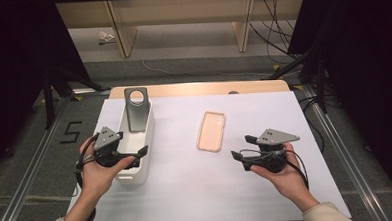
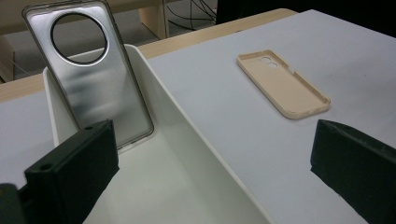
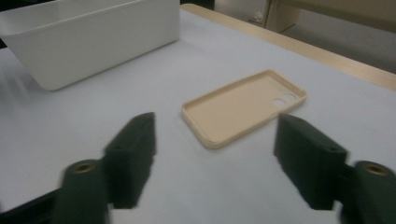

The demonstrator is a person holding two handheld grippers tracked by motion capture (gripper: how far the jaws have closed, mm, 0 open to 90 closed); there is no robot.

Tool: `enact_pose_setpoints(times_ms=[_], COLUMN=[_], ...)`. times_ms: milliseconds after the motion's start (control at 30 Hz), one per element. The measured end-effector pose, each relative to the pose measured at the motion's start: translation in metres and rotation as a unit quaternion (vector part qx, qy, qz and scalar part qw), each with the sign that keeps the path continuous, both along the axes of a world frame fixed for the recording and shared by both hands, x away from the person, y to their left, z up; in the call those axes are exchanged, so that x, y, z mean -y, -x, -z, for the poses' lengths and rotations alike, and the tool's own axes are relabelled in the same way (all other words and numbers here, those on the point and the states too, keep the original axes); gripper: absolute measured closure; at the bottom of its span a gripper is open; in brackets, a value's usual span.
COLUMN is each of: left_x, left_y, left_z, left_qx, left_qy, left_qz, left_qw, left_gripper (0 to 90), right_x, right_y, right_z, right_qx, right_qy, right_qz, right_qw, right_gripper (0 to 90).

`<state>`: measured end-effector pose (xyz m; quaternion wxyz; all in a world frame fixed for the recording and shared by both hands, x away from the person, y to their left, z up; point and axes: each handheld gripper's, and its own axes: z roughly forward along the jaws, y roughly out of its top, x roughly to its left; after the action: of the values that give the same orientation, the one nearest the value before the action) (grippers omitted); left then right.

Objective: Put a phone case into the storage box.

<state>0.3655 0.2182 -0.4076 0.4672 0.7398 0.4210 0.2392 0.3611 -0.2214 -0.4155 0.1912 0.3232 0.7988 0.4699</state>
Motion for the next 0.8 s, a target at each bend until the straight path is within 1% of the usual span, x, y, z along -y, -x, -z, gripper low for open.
enact_pose_setpoints(times_ms=[33, 67, 100, 133, 167, 267, 333, 400, 433, 600, 633, 667, 733, 800], left_x=[0.0, 0.0, 0.0, 0.001, 0.001, 0.001, 0.0, 0.0, -0.001, -0.002, -0.002, -0.003, -0.003, -0.002], left_y=[0.0, 0.0, 0.0, 0.0, 0.001, 0.001, 0.001, 0.0, 0.0, 0.0, 0.0, 0.0, 0.0, 0.0], left_z=[0.0, 0.0, 0.0, 0.0, 0.0, -0.001, -0.001, 0.0, 0.0, 0.001, 0.001, 0.001, 0.001, 0.002], left_qx=[0.0, 0.0, 0.0, 0.0, 0.001, 0.004, 0.003, 0.003, 0.003, 0.004, 0.004, 0.004, 0.003, 0.002], left_qy=[0.0, 0.0, -0.001, 0.0, 0.0, -0.001, -0.001, 0.0, -0.001, -0.003, -0.003, -0.002, -0.002, -0.002], left_qz=[0.0, 0.0, 0.0, 0.0, 0.0, 0.001, -0.001, -0.001, -0.002, -0.004, -0.004, -0.005, -0.004, -0.003], left_qw=[1.0, 1.0, 1.0, 1.0, 1.0, 1.0, 1.0, 1.0, 1.0, 1.0, 1.0, 1.0, 1.0, 1.0], left_gripper=[0.4, 0.5, 0.5, 0.5, 0.9, 1.2, 1.1, 1.2, 1.2, 1.2, 1.3, 1.3, 1.4, 1.4], right_x=[-0.002, -0.004, -0.007, -0.01, -0.014, -0.026, -0.035, -0.045, -0.049, -0.063, -0.066, -0.067, -0.07, -0.073], right_y=[-0.001, -0.002, -0.004, -0.006, -0.008, -0.019, -0.026, -0.034, -0.038, -0.061, -0.066, -0.069, -0.076, -0.082], right_z=[0.0, -0.001, -0.001, -0.001, -0.001, 0.001, 0.004, 0.007, 0.009, 0.019, 0.022, 0.024, 0.027, 0.031], right_qx=[0.001, 0.001, 0.001, 0.008, 0.01, -0.006, -0.014, -0.022, -0.026, -0.065, -0.069, -0.072, -0.089, -0.099], right_qy=[0.005, 0.009, 0.02, 0.039, 0.049, 0.063, 0.074, 0.088, 0.091, 0.102, 0.104, 0.107, 0.109, 0.114], right_qz=[-0.003, -0.009, -0.018, -0.023, -0.024, -0.033, -0.041, -0.046, -0.045, -0.034, -0.032, -0.031, -0.028, -0.024], right_qw=[1.0, 0.9999, 0.9996, 0.9989, 0.9985, 0.9975, 0.9963, 0.9948, 0.9945, 0.9921, 0.9917, 0.9912, 0.9897, 0.9883], right_gripper=[44.9, 55.0, 66.8, 72.7, 78.1, 86.4, 89.9, 90.0, 90.0, 90.0, 90.0, 90.0, 90.0, 90.0])
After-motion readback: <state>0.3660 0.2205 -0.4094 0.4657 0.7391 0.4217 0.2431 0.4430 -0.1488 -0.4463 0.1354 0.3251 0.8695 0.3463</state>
